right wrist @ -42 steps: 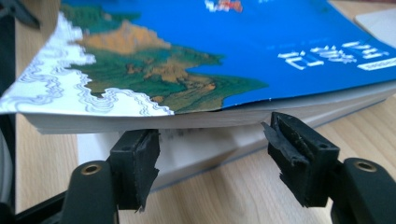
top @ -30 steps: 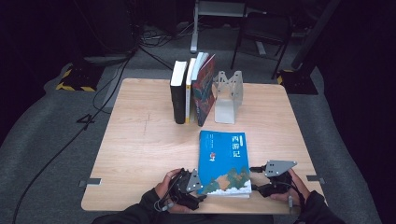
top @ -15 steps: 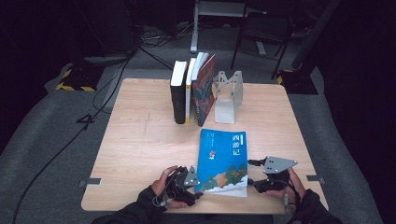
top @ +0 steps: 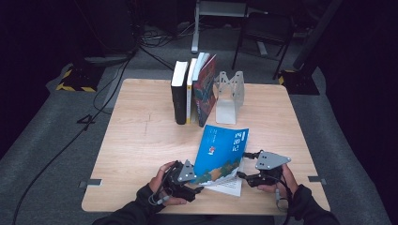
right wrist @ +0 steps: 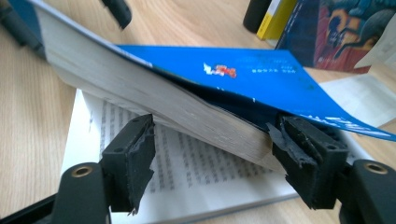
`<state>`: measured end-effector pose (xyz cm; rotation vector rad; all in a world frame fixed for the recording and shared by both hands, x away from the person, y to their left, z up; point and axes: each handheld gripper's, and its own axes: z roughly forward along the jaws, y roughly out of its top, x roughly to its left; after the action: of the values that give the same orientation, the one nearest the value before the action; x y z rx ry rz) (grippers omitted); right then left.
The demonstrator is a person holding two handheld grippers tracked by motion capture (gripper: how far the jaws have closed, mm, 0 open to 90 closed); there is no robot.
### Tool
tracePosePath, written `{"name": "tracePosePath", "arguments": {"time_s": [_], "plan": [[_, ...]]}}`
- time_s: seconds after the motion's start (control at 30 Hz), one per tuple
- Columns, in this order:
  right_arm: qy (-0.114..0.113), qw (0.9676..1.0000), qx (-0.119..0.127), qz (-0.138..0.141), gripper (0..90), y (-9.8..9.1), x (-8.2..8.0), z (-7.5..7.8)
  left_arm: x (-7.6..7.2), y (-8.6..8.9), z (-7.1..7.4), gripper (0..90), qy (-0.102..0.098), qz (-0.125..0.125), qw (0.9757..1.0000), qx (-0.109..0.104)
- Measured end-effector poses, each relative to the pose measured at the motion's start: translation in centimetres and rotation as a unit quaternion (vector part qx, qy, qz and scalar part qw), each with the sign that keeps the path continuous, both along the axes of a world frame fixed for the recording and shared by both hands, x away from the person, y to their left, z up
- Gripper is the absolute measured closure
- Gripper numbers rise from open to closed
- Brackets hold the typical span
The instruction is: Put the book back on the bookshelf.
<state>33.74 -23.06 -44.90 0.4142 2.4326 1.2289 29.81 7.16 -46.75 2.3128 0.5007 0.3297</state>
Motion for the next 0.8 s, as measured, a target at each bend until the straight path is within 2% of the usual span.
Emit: {"name": "tracePosePath", "arguments": {"time_s": [0.1, 0.27, 0.4, 0.47, 0.53, 0.63, 0.7, 0.8], "plan": [[-0.006, 1.0000, 0.002, -0.001, 30.0, 0.2, 0.1, 0.3, -0.2, -1.1, 0.0, 20.5, -0.005, -0.005, 1.0000, 0.004], [-0.012, 0.9999, 0.010, -0.006, 30.0, 0.8, 0.4, 0.7, 0.1, -3.1, 0.0, 23.2, -0.008, 0.002, 1.0000, -0.003], [-0.015, 0.9997, 0.014, -0.010, 30.0, 0.9, 0.5, 0.8, 0.6, -4.3, 0.1, 35.0, -0.010, 0.013, 0.9999, -0.003], [-0.012, 0.9998, 0.014, -0.011, 29.9, 0.9, 0.4, 0.8, 0.6, -4.7, 0.1, 38.5, -0.019, 0.017, 0.9997, 0.001], [-0.011, 0.9998, 0.015, -0.010, 29.8, 0.9, 0.4, 0.8, 0.6, -4.9, 0.2, 49.5, -0.024, 0.020, 0.9995, 0.002], [-0.009, 0.9998, 0.014, -0.009, 29.8, 0.8, 0.5, 0.7, 0.8, -5.0, 0.3, 53.0, -0.024, 0.009, 0.9996, 0.007], [-0.006, 0.9998, 0.014, -0.012, 29.8, 0.8, 0.6, 0.6, 0.7, -4.9, 0.5, 62.2, -0.036, -0.003, 0.9993, 0.011], [-0.004, 0.9996, 0.022, -0.015, 29.8, 0.4, 0.6, 0.5, 0.8, -4.5, 0.9, 74.0, -0.037, -0.009, 0.9993, 0.005]]}}
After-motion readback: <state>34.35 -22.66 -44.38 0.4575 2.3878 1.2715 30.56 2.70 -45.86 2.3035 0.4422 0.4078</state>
